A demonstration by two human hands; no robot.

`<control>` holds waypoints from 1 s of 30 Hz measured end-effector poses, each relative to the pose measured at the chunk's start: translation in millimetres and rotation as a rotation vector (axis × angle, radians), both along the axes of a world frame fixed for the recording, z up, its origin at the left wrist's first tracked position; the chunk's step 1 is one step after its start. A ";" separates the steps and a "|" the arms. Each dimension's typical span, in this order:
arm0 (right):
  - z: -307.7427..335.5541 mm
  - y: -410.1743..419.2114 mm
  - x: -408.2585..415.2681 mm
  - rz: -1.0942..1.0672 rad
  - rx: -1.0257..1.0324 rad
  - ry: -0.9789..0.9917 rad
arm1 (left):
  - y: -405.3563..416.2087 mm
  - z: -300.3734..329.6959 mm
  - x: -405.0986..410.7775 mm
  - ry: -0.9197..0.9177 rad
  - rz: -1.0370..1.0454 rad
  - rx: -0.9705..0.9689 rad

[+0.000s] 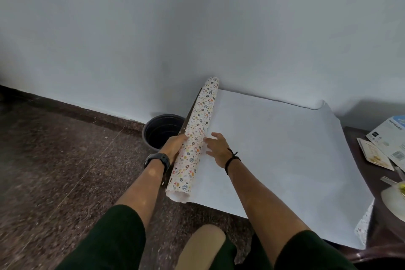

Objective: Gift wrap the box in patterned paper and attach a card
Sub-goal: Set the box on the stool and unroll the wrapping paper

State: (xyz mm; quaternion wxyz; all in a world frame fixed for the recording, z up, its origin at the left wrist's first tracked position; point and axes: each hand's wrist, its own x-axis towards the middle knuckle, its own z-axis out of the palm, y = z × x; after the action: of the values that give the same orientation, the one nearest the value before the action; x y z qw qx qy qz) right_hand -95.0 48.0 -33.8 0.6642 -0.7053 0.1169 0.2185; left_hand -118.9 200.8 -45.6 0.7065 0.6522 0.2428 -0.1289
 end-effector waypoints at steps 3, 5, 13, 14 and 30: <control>-2.1 8.7 1.1 0.011 0.010 0.089 | 4.0 -4.2 0.4 -0.049 0.007 0.324; -2.0 13.3 2.2 0.001 0.036 0.127 | 1.9 0.1 -1.2 -0.104 0.004 0.516; 10.0 12.9 2.0 -0.116 0.284 0.215 | 7.7 7.5 -0.1 -0.112 -0.047 0.515; 11.2 14.9 0.9 -0.088 0.277 0.198 | 11.9 5.6 1.1 -0.109 -0.093 0.466; 7.8 64.8 -17.4 -0.029 0.414 0.106 | 61.9 11.3 -10.3 0.036 -0.013 0.090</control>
State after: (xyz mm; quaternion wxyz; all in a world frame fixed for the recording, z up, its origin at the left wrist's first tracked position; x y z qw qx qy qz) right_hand -112.4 112.8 -25.9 0.7908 -0.5396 0.1144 0.2654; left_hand -129.2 262.6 -34.3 0.6711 0.6824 0.2570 -0.1342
